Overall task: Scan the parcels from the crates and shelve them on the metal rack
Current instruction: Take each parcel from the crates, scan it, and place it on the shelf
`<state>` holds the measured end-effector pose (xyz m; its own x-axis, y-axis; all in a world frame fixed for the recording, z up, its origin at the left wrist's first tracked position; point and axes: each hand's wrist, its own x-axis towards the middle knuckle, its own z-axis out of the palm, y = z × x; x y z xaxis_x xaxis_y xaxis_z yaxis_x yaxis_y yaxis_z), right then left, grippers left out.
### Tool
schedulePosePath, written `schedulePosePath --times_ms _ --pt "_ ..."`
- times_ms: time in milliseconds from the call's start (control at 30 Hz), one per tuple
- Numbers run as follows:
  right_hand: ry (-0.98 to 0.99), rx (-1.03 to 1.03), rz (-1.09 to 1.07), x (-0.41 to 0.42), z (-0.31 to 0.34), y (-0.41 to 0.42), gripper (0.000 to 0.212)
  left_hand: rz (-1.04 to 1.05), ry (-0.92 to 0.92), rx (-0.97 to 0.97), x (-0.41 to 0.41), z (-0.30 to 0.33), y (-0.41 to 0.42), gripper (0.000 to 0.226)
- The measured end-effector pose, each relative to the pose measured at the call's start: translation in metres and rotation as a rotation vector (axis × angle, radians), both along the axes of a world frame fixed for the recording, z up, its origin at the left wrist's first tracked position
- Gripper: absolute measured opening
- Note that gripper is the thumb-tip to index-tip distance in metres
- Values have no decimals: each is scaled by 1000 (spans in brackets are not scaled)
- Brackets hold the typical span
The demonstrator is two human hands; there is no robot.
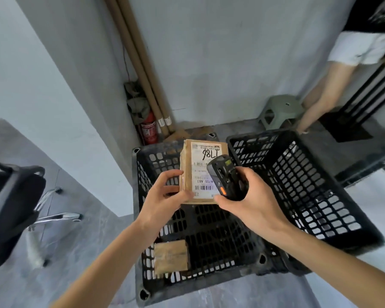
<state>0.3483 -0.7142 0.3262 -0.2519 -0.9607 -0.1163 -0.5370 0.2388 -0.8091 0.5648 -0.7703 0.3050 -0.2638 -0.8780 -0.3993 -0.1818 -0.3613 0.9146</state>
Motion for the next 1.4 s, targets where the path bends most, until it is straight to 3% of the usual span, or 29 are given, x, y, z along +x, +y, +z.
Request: schedulePosePath --times_ms 133,333,567,767,867,1033,1400 --pt "40 -47 33 -7 26 31 69 -63 -20 -52 -1 29 22 70" --pt "108 -150 44 -27 86 87 73 -45 102 -46 -24 89 61 23" --pt "264 -215 54 -81 178 188 73 -178 75 -192 -73 178 135 63" --pt "480 -215 -10 -124 268 300 82 -311 114 -297 -127 255 211 60" --pt "635 -172 -41 -145 315 358 80 -354 151 -352 -162 297 246 66" --pt "899 -56 -143 -175 385 453 85 -471 225 -445 -227 361 302 49" --pt "1012 309 -442 -162 466 639 75 -826 312 -538 -313 428 432 48"
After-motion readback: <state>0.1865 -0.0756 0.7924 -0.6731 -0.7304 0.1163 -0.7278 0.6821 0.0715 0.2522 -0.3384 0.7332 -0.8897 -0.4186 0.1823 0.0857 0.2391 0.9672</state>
